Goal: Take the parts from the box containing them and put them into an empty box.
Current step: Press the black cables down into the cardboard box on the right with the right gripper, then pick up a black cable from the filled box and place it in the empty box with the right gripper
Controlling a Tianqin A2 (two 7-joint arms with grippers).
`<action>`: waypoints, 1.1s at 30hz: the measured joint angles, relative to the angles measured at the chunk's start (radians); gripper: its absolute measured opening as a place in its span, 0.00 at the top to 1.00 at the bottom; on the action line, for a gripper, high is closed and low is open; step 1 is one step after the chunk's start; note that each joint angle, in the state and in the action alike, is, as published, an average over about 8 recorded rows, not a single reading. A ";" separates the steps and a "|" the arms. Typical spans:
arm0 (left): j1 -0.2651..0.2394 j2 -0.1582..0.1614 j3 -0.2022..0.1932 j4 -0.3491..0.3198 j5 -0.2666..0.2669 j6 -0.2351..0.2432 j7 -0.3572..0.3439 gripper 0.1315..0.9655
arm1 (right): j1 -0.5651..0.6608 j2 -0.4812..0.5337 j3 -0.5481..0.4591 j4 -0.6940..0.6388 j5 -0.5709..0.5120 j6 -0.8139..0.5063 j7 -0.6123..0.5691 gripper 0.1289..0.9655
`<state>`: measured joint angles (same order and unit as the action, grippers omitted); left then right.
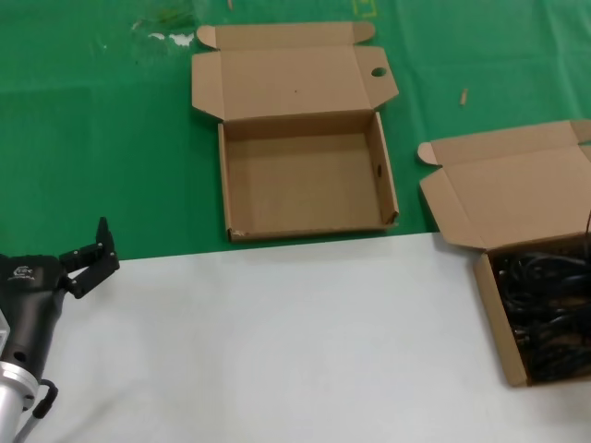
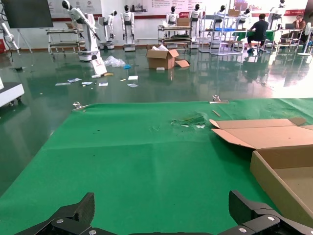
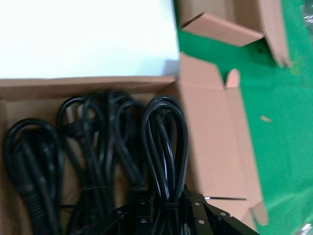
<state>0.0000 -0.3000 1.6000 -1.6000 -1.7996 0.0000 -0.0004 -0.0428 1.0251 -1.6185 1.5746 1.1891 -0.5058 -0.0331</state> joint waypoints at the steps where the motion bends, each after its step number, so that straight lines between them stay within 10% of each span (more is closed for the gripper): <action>1: 0.000 0.000 0.000 0.000 0.000 0.000 0.000 0.00 | -0.006 0.005 0.010 0.011 0.006 0.000 0.004 0.87; 11: 0.000 0.000 0.000 0.000 0.000 0.000 0.000 0.00 | 0.021 -0.018 0.061 0.111 0.030 0.001 0.049 0.87; 33: 0.000 0.000 0.000 0.000 0.000 0.000 0.000 0.00 | 0.646 -0.670 -0.397 -0.326 -0.123 0.095 -0.296 0.87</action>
<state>0.0000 -0.3000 1.6000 -1.6000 -1.7997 0.0000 -0.0003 0.6032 0.3546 -2.0156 1.2485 1.0665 -0.4103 -0.3291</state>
